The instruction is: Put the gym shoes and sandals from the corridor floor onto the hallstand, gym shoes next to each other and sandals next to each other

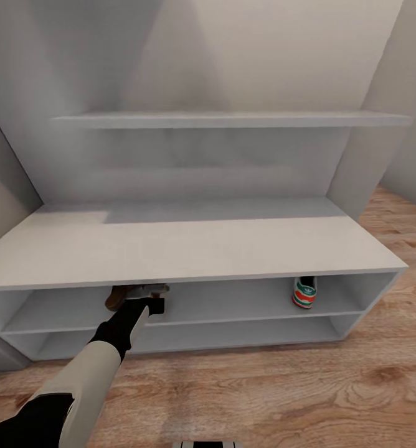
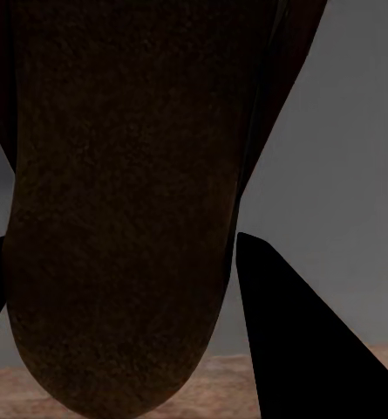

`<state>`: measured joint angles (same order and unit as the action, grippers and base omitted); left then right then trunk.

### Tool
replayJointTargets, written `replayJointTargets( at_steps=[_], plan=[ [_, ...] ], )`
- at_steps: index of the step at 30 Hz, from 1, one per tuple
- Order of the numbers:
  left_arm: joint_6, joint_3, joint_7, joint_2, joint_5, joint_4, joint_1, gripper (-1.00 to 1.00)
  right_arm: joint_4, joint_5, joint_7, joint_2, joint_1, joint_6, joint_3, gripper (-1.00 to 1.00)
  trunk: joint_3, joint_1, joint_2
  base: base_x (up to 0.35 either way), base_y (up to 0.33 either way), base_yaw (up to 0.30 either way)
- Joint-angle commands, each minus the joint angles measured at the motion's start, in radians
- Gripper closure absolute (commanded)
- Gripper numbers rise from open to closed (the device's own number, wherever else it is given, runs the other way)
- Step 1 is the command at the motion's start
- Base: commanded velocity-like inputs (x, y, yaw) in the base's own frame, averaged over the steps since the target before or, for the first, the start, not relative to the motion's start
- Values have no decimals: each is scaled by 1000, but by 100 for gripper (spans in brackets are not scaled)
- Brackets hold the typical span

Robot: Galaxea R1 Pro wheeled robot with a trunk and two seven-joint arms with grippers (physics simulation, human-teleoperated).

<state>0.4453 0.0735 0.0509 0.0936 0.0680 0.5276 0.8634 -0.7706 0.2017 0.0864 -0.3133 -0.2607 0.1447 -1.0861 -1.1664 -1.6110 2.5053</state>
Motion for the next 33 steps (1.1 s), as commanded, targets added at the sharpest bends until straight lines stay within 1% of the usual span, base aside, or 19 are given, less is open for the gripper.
replayJointTargets(
  at_steps=[1, 5, 6, 22, 27, 33],
  plan=[
    [6, 6, -3, 1, 10, 2, 0, 100, 1, 8, 7, 0, -2, 4, -6, 100, -1, 0, 0, 3, 4, 0],
    [6, 6, -3, 1, 10, 2, 0, 100, 1, 8, 7, 0, -2, 4, -6, 100, -1, 0, 0, 1, 2, 0],
    [6, 6, -3, 1, 10, 2, 0, -100, 1, 8, 7, 0, -2, 4, -6, 100, -1, 0, 0, 0, 0, 0],
    [3, 11, -2, -3, 10, 2, 0, -100, 1, 8, 7, 0, -2, 4, -6, 100, -1, 0, 0, -8, 0, 0],
    [2, 8, -2, -3, 10, 2, -1, -100, 1, 8, 7, 0, -2, 4, -6, 100, -1, 0, 0, -215, -17, 0],
    [-1, 5, -2, -2, 10, 2, -1, -100, 1, 8, 7, 0, -2, 4, -6, 100, -1, 0, 0, -284, -164, 0]
  ],
)
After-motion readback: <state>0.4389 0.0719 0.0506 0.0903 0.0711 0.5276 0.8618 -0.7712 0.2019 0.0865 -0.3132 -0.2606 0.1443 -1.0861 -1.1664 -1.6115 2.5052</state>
